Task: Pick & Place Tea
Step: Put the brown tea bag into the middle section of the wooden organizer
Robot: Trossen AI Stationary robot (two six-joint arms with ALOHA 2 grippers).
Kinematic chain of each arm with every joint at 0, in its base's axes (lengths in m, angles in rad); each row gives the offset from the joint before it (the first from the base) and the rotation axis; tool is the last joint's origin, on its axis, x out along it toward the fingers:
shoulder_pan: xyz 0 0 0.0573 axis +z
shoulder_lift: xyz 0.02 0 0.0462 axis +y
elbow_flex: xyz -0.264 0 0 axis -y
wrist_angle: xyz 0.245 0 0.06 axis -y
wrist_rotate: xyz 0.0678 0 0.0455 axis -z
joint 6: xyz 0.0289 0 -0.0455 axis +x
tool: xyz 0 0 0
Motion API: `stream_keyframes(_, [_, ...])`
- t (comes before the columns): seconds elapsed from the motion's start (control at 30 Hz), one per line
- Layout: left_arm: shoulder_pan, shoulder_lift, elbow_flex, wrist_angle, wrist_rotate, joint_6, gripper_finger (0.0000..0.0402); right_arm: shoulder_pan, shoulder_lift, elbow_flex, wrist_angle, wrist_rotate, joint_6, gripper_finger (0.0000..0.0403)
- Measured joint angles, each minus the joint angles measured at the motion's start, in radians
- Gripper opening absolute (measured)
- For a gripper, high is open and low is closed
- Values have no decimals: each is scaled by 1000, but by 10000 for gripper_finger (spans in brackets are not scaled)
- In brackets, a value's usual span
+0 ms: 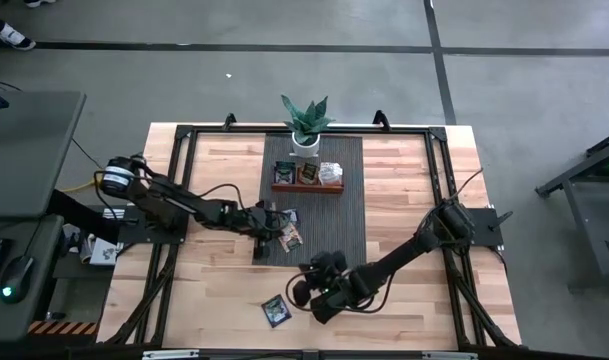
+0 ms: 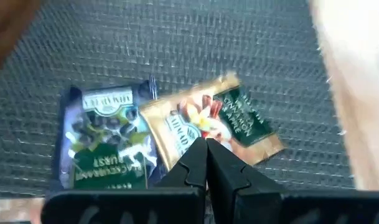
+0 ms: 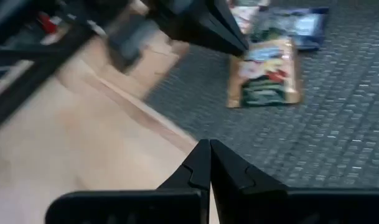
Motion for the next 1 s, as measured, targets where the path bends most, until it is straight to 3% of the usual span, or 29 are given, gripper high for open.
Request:
stream_keyframes(0.2, [0, 56, 0, 15, 4, -6, 0, 0, 0, 0, 91, 50, 21, 0])
stream_keyframes(0.57, [0, 86, 2, 56, -23, -8, 0, -18, 2, -1, 238, 44, 88, 0])
stream_keyframes(0.8, [0, 88, 0, 56, -24, -8, 0, -79, 4, -11, 212, -40, 172, 0])
stream_keyframes(1.0, [0, 106, -1, 69, -31, 3, 0, -117, 5, -11, 64, -150, 287, 0])
